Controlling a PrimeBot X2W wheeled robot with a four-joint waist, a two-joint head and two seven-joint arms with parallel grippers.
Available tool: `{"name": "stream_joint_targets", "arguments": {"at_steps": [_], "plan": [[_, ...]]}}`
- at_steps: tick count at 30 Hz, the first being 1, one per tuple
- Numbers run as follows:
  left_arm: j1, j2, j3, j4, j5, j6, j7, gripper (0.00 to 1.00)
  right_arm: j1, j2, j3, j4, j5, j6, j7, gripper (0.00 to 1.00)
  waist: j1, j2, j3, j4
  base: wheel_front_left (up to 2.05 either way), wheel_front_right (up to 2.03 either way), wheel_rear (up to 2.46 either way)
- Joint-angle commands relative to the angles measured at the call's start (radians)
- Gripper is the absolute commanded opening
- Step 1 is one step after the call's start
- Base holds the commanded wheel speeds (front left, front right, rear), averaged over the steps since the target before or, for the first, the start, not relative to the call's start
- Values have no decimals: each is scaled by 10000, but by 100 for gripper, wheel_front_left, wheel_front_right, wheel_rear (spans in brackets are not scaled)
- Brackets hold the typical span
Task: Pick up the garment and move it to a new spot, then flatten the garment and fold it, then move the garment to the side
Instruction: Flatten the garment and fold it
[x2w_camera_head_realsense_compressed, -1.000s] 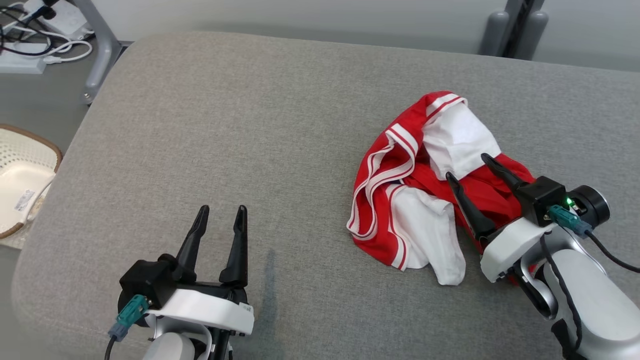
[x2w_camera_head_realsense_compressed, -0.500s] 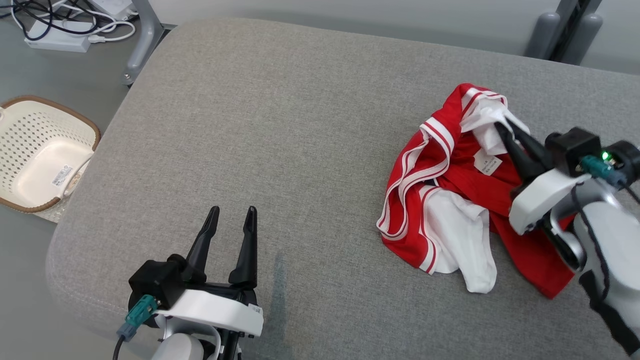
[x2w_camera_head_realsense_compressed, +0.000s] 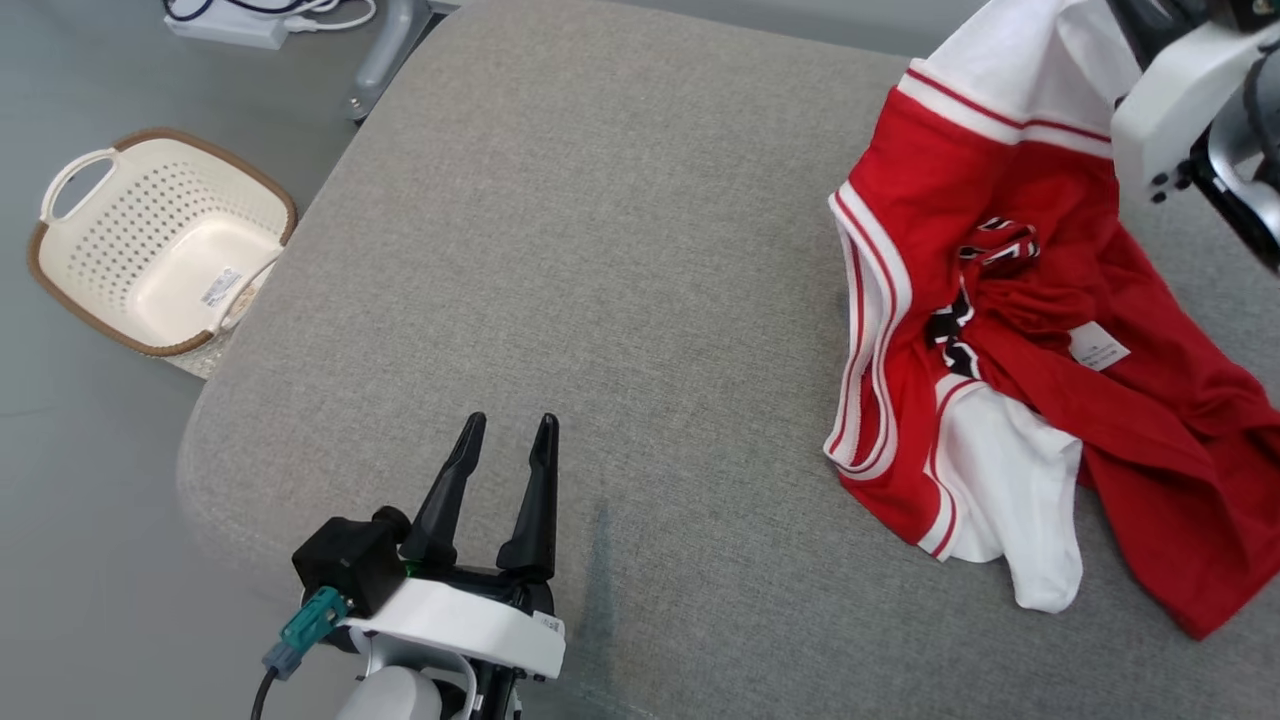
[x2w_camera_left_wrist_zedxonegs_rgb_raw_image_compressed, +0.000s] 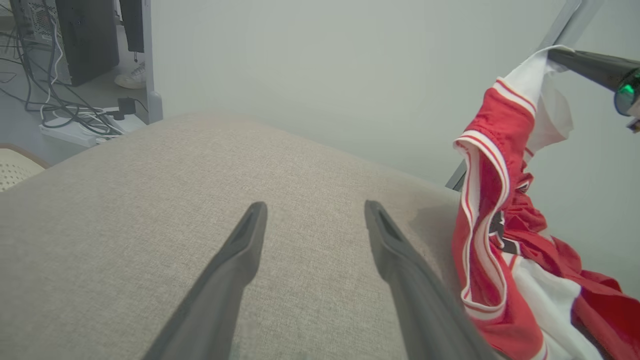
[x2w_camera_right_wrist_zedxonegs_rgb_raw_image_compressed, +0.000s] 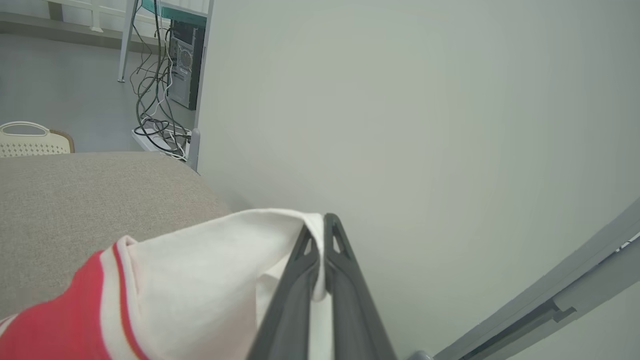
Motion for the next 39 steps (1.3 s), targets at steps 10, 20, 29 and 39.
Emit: {"name": "stream_joint_targets", "arguments": {"at_steps": [10, 20, 29, 39], "plan": [[-254, 39, -316, -641, -427, 456, -38, 100, -2460, 381, 1877, 3062, 870, -8, 21, 100, 0, 0, 1056, 604, 0, 0, 0], [-482, 42, -536, -249, -271, 280, -38, 100, -2090, 192, 3008, 3792, 1938, -8, -593, 100, 0, 0, 733, 455, 0, 0, 0], [-692, 45, 31, -34, 350, 112, -38, 100, -1331, 119, 3355, 3532, 3013, -8, -1949, 100, 0, 0, -100, -1018, 0, 0, 0], [-419, 43, 826, 197, 917, -146, -38, 100, 328, -258, 1805, 2381, 3378, -6, -2462, 100, 0, 0, -862, -2830, 0, 0, 0]]}}
